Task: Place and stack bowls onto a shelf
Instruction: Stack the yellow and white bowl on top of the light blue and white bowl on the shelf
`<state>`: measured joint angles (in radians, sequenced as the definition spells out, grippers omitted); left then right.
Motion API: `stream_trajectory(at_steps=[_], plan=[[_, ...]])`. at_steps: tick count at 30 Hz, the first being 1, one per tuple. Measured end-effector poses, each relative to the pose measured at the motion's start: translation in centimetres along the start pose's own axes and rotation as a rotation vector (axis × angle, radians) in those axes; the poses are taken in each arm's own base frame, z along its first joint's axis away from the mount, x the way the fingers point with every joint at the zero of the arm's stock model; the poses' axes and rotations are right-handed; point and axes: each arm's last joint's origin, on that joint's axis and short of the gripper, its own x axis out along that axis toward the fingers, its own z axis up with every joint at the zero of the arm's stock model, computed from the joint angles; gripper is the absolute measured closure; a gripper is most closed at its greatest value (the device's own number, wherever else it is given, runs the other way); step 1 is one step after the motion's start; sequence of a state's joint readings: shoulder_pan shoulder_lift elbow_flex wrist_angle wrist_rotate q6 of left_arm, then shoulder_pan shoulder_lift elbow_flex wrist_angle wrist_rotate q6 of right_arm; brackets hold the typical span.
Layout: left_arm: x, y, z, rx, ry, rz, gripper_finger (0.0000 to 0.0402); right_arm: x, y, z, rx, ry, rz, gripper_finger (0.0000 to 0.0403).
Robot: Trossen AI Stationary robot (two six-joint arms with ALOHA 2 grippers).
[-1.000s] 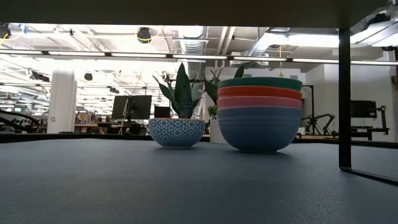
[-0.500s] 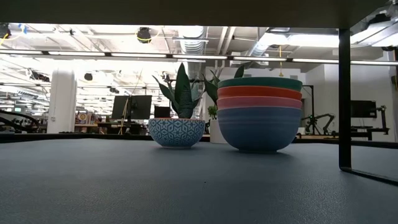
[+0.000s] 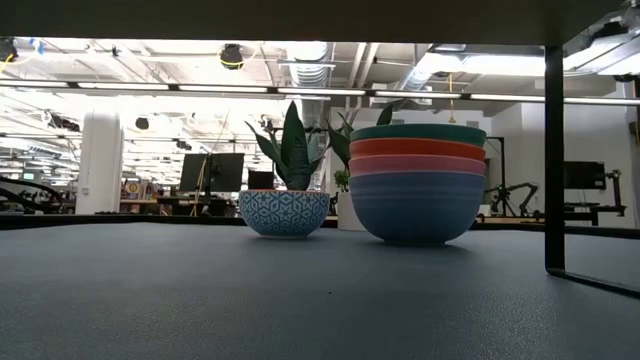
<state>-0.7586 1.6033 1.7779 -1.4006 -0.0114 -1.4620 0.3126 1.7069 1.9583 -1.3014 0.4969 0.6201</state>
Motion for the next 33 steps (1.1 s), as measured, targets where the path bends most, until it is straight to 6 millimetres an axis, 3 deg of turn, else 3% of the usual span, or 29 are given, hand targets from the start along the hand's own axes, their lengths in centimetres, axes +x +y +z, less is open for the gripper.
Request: stream_trajectory(at_steps=[7, 25, 33], plan=[[0.0, 0.1, 0.0, 0.001, 0.001, 0.006, 0.0395, 0.0, 0.0, 0.0, 0.0, 0.0, 0.0, 0.0187], [-0.1, 0.3, 0.1, 0.029, -0.03, 0.023, 0.0322, 0.0, 0.0, 0.0, -0.003, 0.0, 0.001, 0.0187], [-2.3, 1.7, 0.1, -0.007, -0.095, -0.003, 0.0269, 0.0, 0.0, 0.0, -0.003, 0.0, 0.0, 0.0187]])
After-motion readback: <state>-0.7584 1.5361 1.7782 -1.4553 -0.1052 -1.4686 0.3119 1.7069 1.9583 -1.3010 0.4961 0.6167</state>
